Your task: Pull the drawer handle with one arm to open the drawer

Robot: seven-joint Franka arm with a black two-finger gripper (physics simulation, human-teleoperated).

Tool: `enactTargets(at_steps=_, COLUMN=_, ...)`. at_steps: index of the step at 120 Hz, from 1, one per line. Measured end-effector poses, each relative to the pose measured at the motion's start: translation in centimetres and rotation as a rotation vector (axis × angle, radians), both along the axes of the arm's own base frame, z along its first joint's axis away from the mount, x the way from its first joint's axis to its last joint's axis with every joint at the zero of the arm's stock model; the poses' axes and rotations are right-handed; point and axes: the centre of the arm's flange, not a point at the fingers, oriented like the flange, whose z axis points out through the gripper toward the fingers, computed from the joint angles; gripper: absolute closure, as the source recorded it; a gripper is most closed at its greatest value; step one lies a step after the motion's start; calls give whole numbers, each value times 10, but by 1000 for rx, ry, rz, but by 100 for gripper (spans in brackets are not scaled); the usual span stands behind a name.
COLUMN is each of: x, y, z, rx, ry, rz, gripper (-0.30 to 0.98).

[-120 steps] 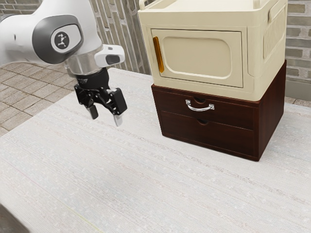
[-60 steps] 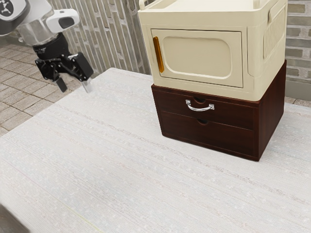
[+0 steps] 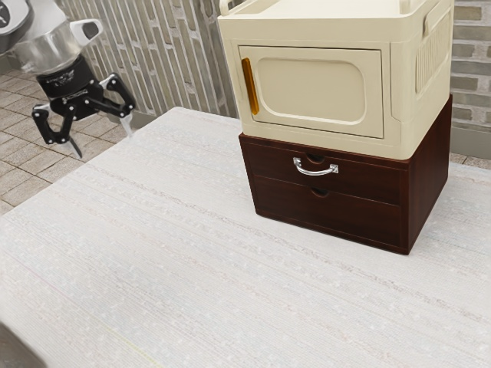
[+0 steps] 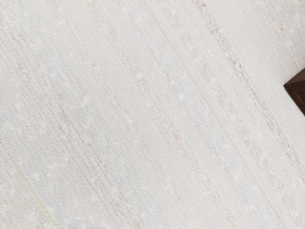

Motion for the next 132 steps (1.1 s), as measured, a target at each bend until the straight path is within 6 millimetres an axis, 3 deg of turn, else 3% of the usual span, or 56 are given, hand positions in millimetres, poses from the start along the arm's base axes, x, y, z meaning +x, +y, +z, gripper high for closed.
enactTargets(at_steps=24, x=13, y=3, z=-30, rx=-41, ry=47, rz=239, gripper=0)
enactTargets(at_steps=44, x=34, y=-28, z=-57, rx=-55, ry=44, rz=323, gripper=0)
enactTargets(at_steps=62, x=56, y=-85, z=-69, rx=-62, ry=10, rz=321, gripper=0)
enactTargets(at_steps=89, x=77, y=-210, z=-77, rx=-79, ry=-31, rz=220, gripper=0)
enactTargets(at_steps=99, x=78, y=-239, z=-79, rx=-86, ry=-39, rz=203, gripper=0)
enactTargets(at_steps=109, x=80, y=-238, z=-79, rx=-93, ry=-48, rz=233, gripper=0)
enactTargets(at_steps=120, x=87, y=-214, z=-82, rx=-98, ry=-57, rz=303, gripper=1)
enactTargets(at_steps=132, x=91, y=-194, z=-83, rx=-104, ry=-76, rz=363, gripper=10)
